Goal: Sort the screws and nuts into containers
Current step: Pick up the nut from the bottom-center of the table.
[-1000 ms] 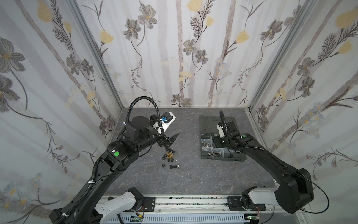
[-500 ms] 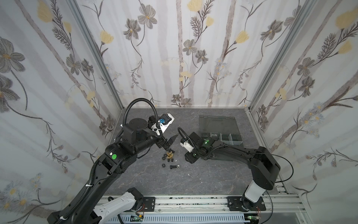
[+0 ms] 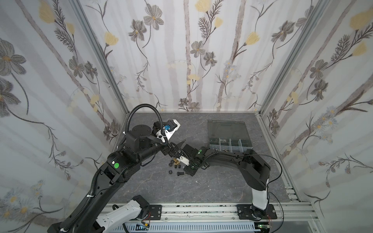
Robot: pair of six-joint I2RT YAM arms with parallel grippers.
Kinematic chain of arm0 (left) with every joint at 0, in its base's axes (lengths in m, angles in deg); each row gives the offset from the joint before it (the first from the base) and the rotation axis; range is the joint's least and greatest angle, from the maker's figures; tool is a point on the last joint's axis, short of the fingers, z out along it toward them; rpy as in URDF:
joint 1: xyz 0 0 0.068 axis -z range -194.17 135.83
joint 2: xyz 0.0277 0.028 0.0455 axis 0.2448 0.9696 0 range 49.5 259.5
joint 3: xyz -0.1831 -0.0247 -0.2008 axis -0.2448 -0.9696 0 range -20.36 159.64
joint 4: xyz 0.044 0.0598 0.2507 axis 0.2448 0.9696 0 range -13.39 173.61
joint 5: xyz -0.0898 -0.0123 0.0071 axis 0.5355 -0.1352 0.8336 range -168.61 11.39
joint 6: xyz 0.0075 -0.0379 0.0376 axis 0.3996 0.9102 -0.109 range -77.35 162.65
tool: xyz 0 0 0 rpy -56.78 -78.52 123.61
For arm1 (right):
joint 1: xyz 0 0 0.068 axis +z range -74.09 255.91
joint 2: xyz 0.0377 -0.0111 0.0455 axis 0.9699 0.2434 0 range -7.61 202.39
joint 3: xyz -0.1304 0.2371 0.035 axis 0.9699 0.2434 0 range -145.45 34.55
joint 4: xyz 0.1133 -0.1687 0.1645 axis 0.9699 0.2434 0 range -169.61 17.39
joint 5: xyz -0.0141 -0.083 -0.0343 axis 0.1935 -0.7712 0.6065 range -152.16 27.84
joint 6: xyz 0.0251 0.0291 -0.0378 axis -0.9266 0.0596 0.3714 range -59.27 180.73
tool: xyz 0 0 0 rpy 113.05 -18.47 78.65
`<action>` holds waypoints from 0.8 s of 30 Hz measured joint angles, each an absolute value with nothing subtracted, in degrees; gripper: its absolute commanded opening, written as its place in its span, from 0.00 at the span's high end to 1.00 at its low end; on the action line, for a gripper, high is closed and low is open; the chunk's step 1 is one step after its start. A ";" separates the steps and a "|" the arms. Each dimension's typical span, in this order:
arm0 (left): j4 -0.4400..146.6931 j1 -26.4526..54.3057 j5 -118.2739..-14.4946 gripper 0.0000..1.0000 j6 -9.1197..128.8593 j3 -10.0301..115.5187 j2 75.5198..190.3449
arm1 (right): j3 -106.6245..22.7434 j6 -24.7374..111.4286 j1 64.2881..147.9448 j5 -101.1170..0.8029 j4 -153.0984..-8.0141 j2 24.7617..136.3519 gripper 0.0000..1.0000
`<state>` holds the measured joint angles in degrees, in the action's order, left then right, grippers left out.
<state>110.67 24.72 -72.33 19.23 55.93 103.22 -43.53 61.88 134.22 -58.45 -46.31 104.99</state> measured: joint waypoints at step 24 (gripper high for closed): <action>110.67 24.61 -72.35 0.00 18.44 55.76 103.24 | -46.64 64.06 135.70 -59.46 -44.86 108.99 0.50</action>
<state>110.67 24.61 -72.35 18.44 55.76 103.24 -46.64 64.06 135.70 -59.46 -44.86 108.99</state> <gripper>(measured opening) 0.998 0.501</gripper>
